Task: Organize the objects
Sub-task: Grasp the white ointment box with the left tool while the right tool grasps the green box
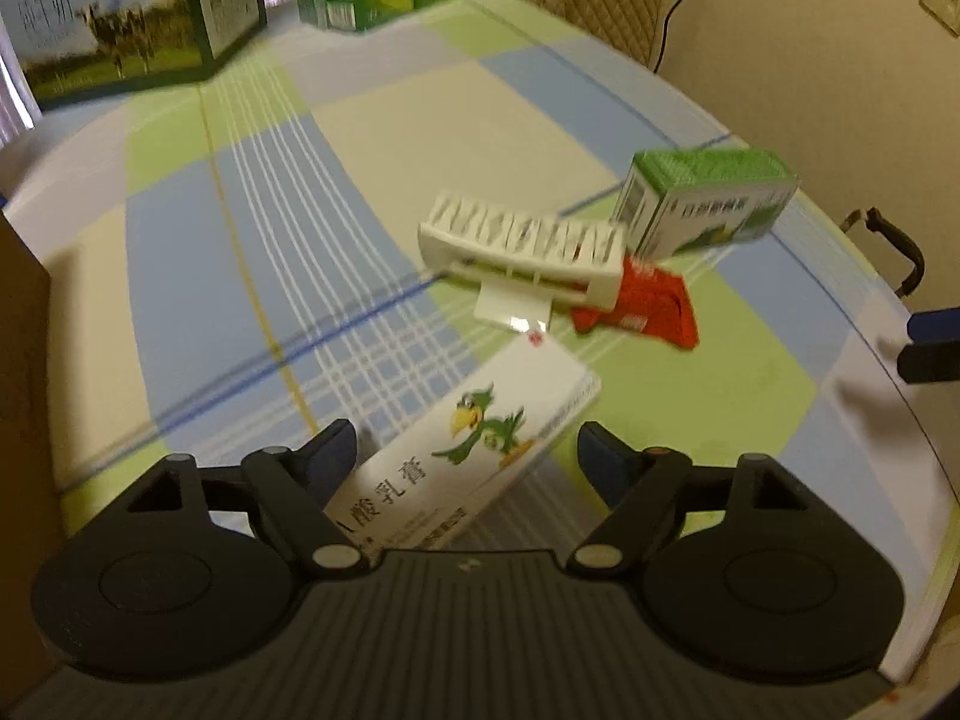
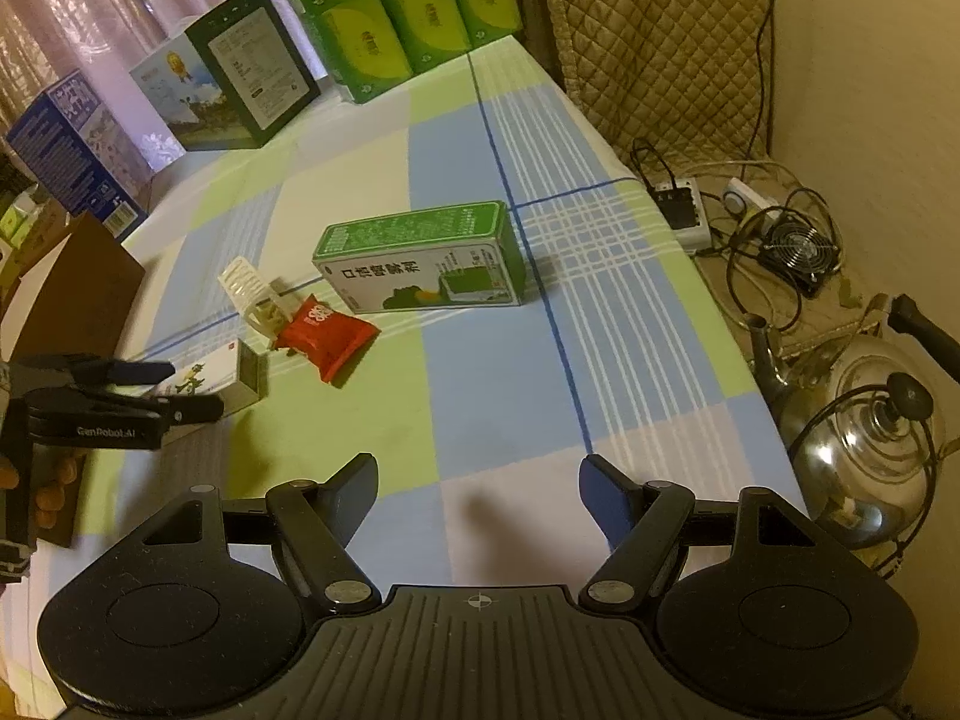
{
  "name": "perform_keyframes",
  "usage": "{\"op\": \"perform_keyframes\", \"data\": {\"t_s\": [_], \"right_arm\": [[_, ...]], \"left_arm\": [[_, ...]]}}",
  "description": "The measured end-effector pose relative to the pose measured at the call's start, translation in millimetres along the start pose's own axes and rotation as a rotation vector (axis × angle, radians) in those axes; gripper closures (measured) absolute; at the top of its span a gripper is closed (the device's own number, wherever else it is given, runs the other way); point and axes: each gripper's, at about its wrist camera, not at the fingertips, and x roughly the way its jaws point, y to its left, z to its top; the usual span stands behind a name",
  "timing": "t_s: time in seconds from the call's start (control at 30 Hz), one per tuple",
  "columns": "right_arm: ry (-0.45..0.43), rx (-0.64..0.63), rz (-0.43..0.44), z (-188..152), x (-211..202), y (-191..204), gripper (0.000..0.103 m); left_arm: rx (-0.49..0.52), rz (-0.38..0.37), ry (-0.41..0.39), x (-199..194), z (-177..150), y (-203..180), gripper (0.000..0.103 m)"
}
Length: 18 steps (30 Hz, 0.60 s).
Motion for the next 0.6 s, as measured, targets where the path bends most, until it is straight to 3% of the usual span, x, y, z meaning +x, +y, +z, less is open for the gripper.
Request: {"op": "perform_keyframes", "data": {"t_s": [0.1,0.23,0.33,0.4,0.6], "right_arm": [[-0.003,0.018,-0.009,-1.4,-1.7,-6.4,0.032],[0.000,0.031,-0.018,-1.4,-1.5,-12.8,0.032],[0.006,0.023,-0.018,-0.4,0.4,-13.8,0.032],[0.009,0.011,-0.014,0.4,1.9,-12.7,0.032],[0.005,-0.044,-0.004,2.6,4.8,-7.5,0.032]], "left_arm": [[-0.026,-0.047,0.008,-1.9,-11.0,-4.2,0.031],[-0.060,-0.026,0.010,-4.4,-20.2,-16.5,0.040],[-0.117,-0.011,-0.001,-4.4,-15.1,-17.5,0.051],[-0.134,0.011,-0.007,-1.6,-10.0,-18.5,0.064],[-0.140,0.034,-0.007,-0.6,-6.6,-28.4,0.066]]}}
